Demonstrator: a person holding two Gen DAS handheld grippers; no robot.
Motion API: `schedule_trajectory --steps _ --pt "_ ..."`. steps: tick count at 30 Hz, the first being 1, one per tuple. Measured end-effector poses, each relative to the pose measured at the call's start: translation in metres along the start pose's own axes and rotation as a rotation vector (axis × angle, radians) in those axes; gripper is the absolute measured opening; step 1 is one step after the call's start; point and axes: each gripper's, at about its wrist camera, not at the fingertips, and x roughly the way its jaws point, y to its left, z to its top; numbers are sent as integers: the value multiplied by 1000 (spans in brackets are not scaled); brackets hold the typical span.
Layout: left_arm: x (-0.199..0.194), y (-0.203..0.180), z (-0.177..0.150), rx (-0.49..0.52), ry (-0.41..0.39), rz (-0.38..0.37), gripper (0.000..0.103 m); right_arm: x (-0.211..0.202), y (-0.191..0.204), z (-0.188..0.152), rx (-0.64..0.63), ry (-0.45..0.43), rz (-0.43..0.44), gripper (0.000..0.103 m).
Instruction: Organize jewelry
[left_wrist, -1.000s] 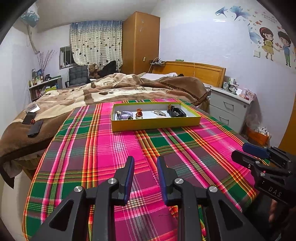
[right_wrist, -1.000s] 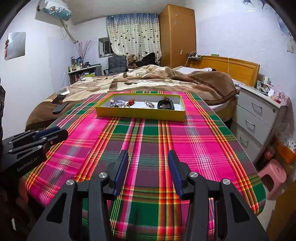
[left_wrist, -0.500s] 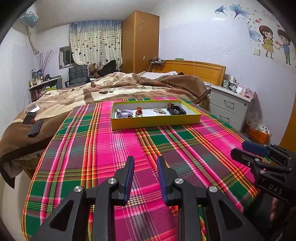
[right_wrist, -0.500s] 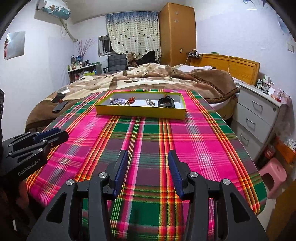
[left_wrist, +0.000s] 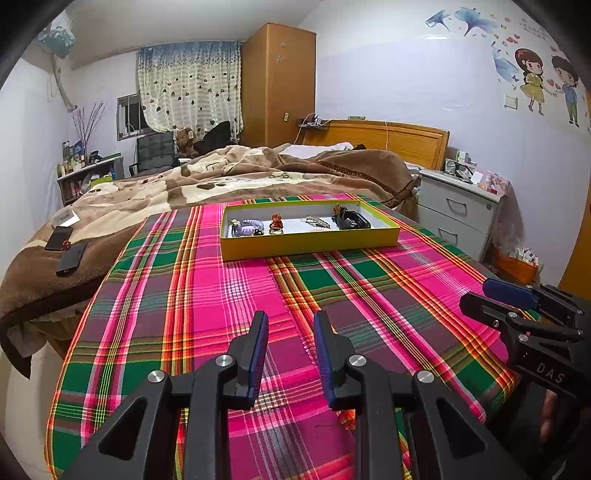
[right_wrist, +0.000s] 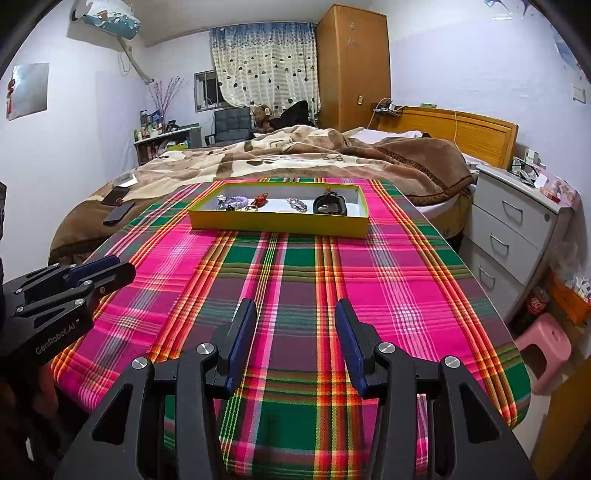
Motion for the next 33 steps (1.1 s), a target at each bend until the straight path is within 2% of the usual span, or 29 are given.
schedule_trajectory --steps 33 --pt "-1 -1 -3 10 1 12 25 0 -1 -1 1 4 -2 45"
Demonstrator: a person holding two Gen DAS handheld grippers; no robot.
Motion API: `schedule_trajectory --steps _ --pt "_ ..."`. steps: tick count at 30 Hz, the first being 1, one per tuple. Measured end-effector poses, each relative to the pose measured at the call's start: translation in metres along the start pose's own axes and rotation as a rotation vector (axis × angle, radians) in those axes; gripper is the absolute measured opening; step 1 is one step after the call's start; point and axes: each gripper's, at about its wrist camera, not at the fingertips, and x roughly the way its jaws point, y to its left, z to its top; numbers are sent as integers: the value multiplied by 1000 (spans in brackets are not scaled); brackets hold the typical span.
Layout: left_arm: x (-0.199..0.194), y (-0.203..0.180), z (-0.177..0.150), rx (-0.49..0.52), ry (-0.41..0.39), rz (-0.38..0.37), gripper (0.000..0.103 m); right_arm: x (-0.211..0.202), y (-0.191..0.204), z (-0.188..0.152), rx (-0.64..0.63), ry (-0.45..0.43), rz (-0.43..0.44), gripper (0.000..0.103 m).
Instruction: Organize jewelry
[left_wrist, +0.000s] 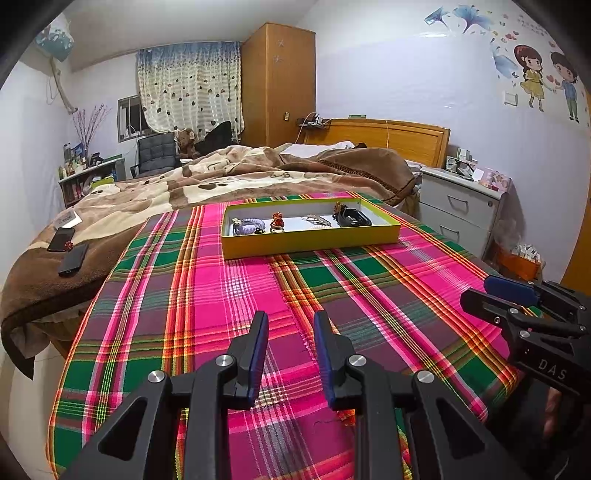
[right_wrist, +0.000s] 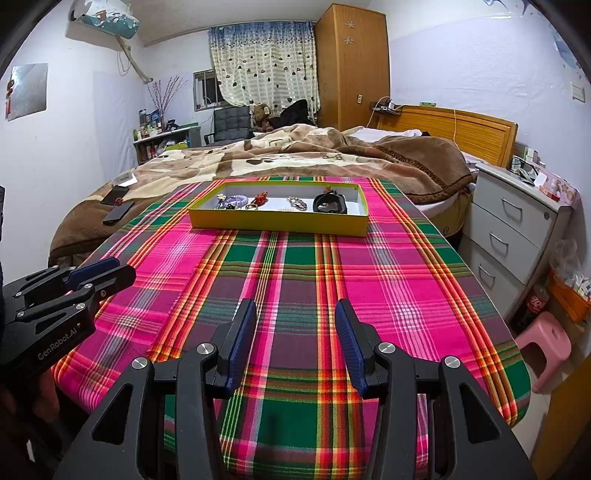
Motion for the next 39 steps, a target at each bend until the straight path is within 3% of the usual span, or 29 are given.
schedule_trajectory --steps 39 --pt "3 -2 -5 16 21 14 25 -2 2 -3 -3 2 -4 45"
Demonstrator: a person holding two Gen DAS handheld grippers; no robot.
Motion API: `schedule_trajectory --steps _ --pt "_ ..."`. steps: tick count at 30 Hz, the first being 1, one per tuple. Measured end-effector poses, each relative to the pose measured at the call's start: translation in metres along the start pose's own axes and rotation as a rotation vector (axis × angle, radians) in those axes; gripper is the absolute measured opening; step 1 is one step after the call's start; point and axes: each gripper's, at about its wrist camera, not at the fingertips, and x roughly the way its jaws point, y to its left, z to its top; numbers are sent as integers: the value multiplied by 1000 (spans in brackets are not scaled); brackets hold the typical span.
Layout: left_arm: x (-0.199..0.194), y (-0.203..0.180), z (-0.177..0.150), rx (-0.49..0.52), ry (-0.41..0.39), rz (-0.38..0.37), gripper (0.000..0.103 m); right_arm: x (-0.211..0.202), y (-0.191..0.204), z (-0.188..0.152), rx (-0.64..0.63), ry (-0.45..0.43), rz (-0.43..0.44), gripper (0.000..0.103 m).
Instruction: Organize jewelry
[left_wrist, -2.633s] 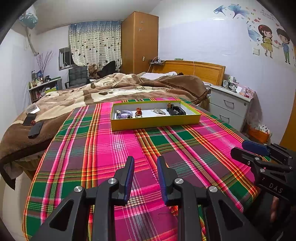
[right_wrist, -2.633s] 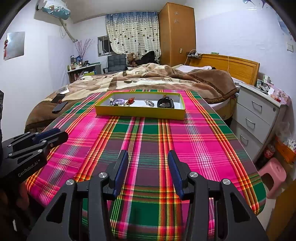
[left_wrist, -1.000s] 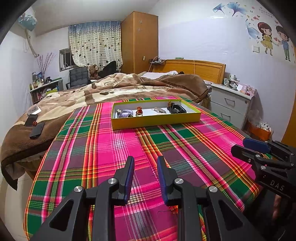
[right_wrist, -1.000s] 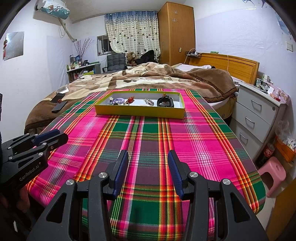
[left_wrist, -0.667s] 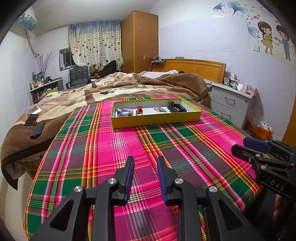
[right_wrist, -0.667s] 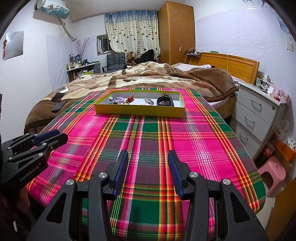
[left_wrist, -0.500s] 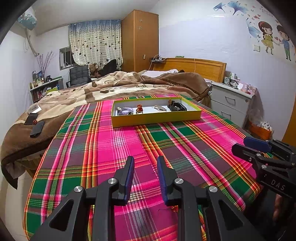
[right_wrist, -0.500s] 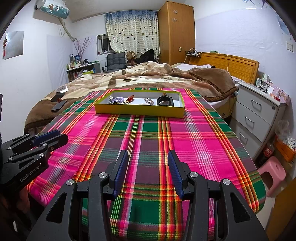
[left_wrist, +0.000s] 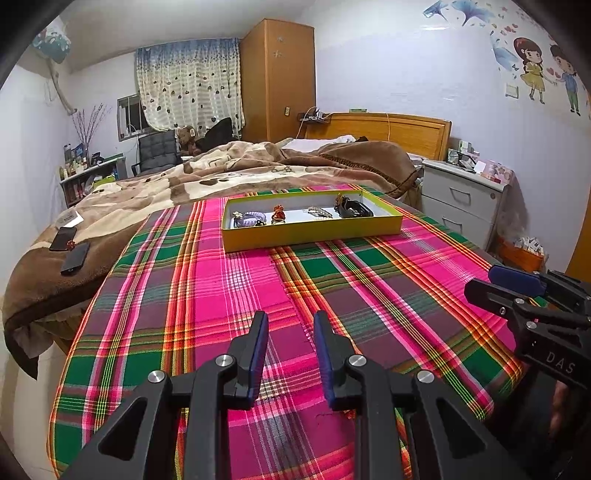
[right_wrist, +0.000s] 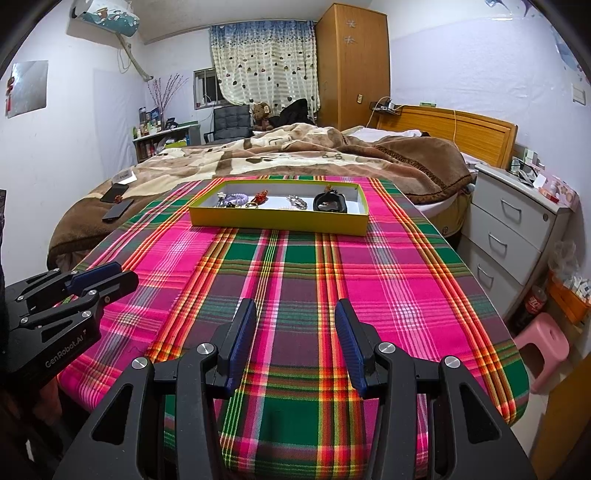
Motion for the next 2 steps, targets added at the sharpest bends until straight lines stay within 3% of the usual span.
schedule_trajectory --steps 2 --pt "0 -1 1 -2 1 -3 25 0 0 0 0 0 0 45"
